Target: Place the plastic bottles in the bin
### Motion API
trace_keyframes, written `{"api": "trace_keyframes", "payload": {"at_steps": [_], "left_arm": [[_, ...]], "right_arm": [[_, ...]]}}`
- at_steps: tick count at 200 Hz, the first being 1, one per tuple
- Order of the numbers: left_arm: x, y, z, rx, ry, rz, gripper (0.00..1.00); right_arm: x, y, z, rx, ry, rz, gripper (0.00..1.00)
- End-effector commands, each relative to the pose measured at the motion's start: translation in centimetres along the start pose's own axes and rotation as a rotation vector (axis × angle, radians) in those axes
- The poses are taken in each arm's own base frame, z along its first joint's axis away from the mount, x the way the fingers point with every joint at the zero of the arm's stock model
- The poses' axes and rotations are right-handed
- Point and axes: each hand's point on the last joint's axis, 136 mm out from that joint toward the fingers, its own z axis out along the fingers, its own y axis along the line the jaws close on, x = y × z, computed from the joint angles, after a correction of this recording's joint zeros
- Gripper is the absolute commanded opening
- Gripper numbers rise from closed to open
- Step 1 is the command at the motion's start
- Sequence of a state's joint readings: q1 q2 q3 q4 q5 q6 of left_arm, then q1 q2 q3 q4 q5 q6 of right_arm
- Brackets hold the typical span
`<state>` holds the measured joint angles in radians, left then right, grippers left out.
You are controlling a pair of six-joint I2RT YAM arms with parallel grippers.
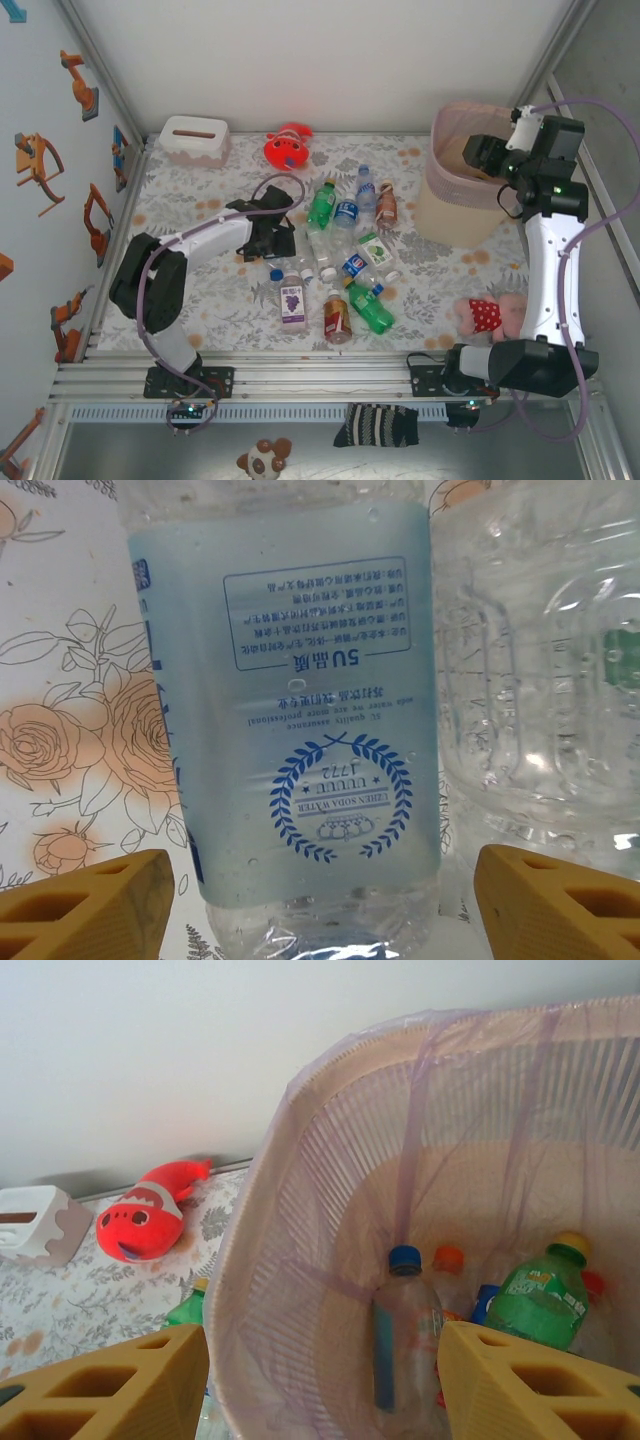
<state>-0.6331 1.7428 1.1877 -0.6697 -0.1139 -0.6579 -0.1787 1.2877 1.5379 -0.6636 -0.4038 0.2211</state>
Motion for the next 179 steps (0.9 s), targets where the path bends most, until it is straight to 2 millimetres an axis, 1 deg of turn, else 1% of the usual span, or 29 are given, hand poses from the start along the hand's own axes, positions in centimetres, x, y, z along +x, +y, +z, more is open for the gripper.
{"api": "trace_keyframes", "payload": {"at_steps": [1, 57, 89, 143, 179], "left_arm": [[-0.4, 0.1, 0.3, -0.003, 0.01, 0.013, 0.76], [-1.0, 0.4, 1.3, -0.003, 0.019, 0.023, 0.72], [-1.4, 0.7, 1.6, -0.009, 0.023, 0.03, 0.66], [-1.4, 1.1, 1.3, -0.017, 0.015, 0.028, 0.61], [-1.6, 1.3, 0.3, -0.011, -0.01, 0.032, 0.57]], "right_arm": [[0.1, 0.8, -0.7, -0.02, -0.008, -0.005, 0.61], [0.6, 1.0, -0.4, -0.027, 0.004, 0.0, 0.61], [0.7, 1.2, -0.5, -0.035, 0.006, -0.001, 0.61], [0.9, 1.9, -0.5, -0.045, 0.013, -0.008, 0.61], [0.8, 2.6, -0.8, -0.055, 0.009, -0.019, 0.61]]}}
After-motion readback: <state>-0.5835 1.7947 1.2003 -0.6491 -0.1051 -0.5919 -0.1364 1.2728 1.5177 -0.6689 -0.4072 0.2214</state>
